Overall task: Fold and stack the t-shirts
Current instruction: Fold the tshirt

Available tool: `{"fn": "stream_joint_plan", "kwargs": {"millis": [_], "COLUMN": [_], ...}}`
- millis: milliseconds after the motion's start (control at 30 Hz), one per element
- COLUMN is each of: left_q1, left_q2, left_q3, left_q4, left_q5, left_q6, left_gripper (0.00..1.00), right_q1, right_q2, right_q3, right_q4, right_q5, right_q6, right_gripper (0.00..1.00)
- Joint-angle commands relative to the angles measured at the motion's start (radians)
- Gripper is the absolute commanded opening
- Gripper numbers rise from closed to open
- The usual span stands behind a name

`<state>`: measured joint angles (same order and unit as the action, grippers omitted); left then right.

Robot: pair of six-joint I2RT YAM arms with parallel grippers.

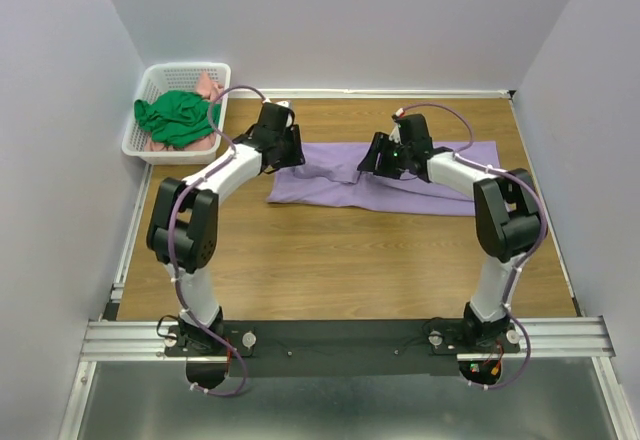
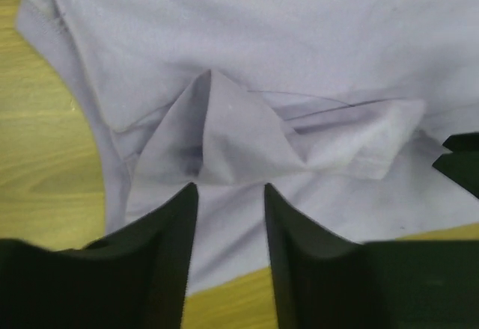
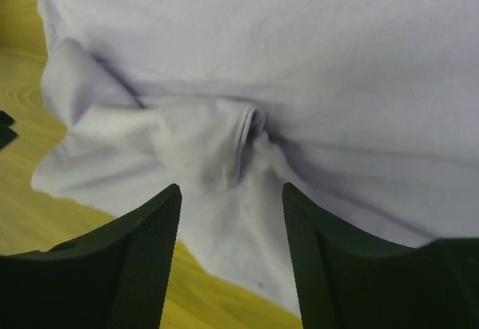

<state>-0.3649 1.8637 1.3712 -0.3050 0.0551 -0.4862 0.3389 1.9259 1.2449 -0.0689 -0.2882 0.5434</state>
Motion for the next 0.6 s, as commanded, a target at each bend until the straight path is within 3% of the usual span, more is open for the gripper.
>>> {"fn": "stream_joint_plan", "kwargs": {"millis": [0, 133, 267, 367, 567], "left_q1": [0.014, 0.023, 0.043, 0.078, 0.090], "left_q2": [-0.161, -0.262, -0.374, -0.443, -0.465], "left_q3": [-0.033, -0.141, -0.306, -0.452, -0.518], "left_q4": [-0.028, -0.051, -0.049, -0.014, 0.082], "left_q5": [-0.047, -0.090, -0.129, -0.115, -0.032], "left_q6": [-0.018, -0.054, -0.136, -0.212, -0.327], "left_gripper": [0.58, 0.59, 0.60, 0.71, 0.73], "right_q1": [-0.003, -0.021, -0.104, -0.194, -0.363], "right_q2": [-0.157, -0.293, -0.418, -0.490, -0.533], "right_q3": [-0.053, -0.137, -0.241, -0.312, -0.387], "right_q4": [-0.149, -0.239, -0.292, -0.312, -0.307], "right_q5": [0.078, 0.262, 0.333, 0.379, 0.368], "right_q6": [-0.085, -0.105, -0.086, -0.063, 0.032], "right_gripper": [0.69, 0.70, 0.70, 0.70, 0.77]}}
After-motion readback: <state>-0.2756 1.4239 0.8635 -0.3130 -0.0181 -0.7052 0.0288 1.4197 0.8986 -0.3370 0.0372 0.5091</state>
